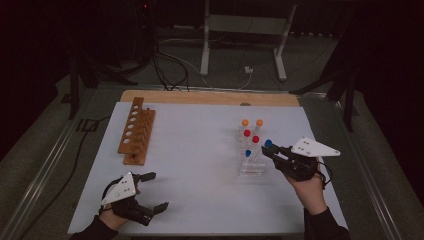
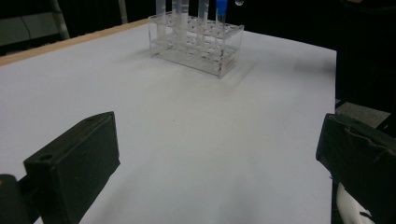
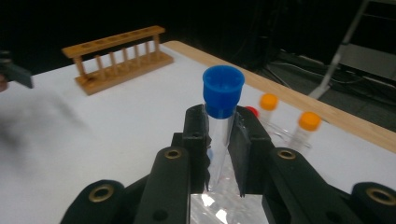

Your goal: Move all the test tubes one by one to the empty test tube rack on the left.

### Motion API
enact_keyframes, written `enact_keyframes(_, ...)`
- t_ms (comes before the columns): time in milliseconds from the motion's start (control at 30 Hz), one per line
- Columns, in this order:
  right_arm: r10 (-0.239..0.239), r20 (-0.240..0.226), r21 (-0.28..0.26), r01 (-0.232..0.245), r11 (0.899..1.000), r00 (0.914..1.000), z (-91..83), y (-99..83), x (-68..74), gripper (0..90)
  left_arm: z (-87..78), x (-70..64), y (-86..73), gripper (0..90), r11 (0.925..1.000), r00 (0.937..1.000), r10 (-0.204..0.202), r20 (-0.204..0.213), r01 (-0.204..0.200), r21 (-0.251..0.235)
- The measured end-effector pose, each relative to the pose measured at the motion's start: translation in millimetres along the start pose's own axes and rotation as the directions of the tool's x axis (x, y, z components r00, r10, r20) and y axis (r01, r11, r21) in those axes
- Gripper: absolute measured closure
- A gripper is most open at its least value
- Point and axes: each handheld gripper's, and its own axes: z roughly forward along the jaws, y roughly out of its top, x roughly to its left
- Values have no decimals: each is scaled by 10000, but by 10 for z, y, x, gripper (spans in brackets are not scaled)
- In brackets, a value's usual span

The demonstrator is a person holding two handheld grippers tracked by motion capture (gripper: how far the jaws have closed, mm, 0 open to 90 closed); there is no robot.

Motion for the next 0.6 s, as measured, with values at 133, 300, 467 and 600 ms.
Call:
enact_keyframes(133, -89, -452, 126, 95, 9999, 9989, 69, -8, 99, 770, -3, -1, 19, 4, 9998, 9998, -183, 38, 183, 29)
enact_keyframes(300, -180, -853, 375, 212, 9991, 9962, 175, -46, 190, 770, 12, -37, 39, 4, 9999, 10000, -66, -41, 66, 101)
enact_keyframes(467, -223, -1355, 662, 315, 9973, 9905, 305, -112, 299, 770, 64, -84, 96, 3, 9985, 9994, -275, 192, 265, 473)
enact_keyframes(600, -232, -1616, 830, 371, 9959, 9866, 371, -149, 368, 770, 88, -114, 162, 4, 9992, 9987, -280, 434, 267, 304)
